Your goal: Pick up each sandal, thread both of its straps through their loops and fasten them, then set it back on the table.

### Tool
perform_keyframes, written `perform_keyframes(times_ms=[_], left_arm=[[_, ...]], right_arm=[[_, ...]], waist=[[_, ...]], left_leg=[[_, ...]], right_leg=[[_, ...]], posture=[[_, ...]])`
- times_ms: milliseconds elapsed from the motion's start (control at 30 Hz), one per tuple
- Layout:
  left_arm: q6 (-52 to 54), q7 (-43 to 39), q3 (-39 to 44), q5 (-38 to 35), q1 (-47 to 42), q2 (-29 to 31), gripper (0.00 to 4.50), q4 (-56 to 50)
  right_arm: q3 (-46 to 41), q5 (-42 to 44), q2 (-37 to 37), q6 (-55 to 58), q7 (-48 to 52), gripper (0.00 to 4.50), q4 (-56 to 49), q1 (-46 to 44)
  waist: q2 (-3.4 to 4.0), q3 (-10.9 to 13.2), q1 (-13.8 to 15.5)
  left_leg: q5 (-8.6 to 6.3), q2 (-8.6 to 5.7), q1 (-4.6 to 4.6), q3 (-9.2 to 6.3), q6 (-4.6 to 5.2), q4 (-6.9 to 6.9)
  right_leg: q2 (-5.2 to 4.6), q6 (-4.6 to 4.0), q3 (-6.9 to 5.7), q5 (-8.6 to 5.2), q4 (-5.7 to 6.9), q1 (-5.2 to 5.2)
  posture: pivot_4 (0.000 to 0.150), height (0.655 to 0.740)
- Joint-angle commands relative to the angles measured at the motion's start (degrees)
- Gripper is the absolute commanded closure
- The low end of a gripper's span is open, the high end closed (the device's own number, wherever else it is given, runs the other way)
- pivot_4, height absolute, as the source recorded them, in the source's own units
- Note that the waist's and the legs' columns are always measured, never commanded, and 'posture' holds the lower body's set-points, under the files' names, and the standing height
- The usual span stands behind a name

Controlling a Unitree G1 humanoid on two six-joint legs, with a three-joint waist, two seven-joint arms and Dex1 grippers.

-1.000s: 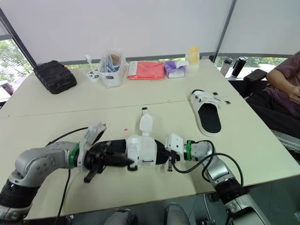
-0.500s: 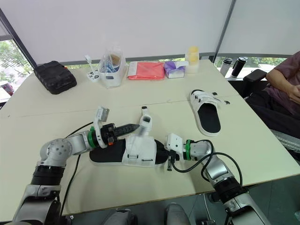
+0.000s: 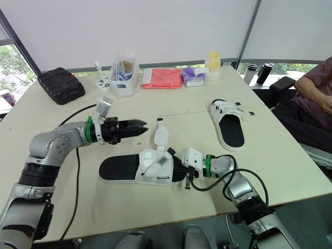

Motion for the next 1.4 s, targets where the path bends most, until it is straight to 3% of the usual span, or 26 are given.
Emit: perform_keyframes(times_ms=[33,333,700,867,967,1067,1400], left_arm=[[-7.6,-6.2,-5.7,7.4,-5.8,-1.9,2.24,5.4],[-17.8,-11.8,-10.1,18.8,-16.0,-12.7,2.24,31.7],[-23.0,-23.1,-12.4,27.0,-20.0,-15.9,2.24,42.0],[-25.1,-24.1,-11.8,29.1,-20.6,-17.2,2.24,44.1],[-26.2,-23.9,-11.1,29.7,-20.8,-17.8,3.04,45.1],[-26.7,-24.4,-10.7,29.9,-20.9,-17.8,4.49,45.1],[-22.6,-24.5,-6.6,27.1,-20.4,-16.4,4.49,40.5]], right_arm=[[3.0,-6.5,-0.5,3.1,-1.9,4.50,8.4,1.6],[3.4,-6.5,0.6,3.1,-2.7,4.50,8.7,1.2],[3.3,-6.6,1.1,3.2,-3.7,4.50,8.6,1.3],[3.3,-6.7,1.3,3.2,-4.3,4.50,8.4,1.5],[3.3,-6.7,1.3,3.1,-4.4,4.50,8.4,1.6],[3.2,-6.7,1.3,3.0,-4.5,4.50,8.6,1.5],[3.5,-6.9,1.5,2.3,-4.4,4.50,9.7,0.8]], waist=[[-0.03,0.0,0.0],[-0.03,0.0,-1.0],[-0.03,0.0,-1.5],[-0.02,0.0,-1.5],[-0.02,0.0,-1.4],[-0.02,0.0,-1.5],[-0.02,0.0,-1.5]], left_leg=[[0.00,0.00,0.00,0.00,0.00,0.01],[0.01,0.01,-0.02,0.00,0.03,0.01],[0.01,0.01,-0.04,-0.05,0.04,0.01],[0.01,0.02,-0.02,-0.06,0.04,0.01],[0.01,0.02,-0.02,-0.07,0.04,0.01],[0.01,0.02,-0.01,-0.07,0.04,0.01],[0.01,0.03,0.00,-0.08,0.04,0.01]], right_leg=[[0.01,0.00,-0.01,0.00,0.00,0.00],[0.13,0.03,-0.03,0.02,0.03,-0.05],[0.14,0.20,-0.08,0.11,0.02,-0.05],[0.15,0.22,-0.07,0.12,0.03,-0.04],[0.15,0.22,-0.08,0.13,0.03,-0.03],[0.16,0.24,-0.08,0.13,0.03,-0.02],[0.18,0.24,-0.08,0.14,0.05,-0.04]], posture=[[0.150,0.7400],[0.150,0.7400],[0.150,0.7400],[0.150,0.7400],[0.150,0.7400],[0.150,0.7400],[0.150,0.7400]])
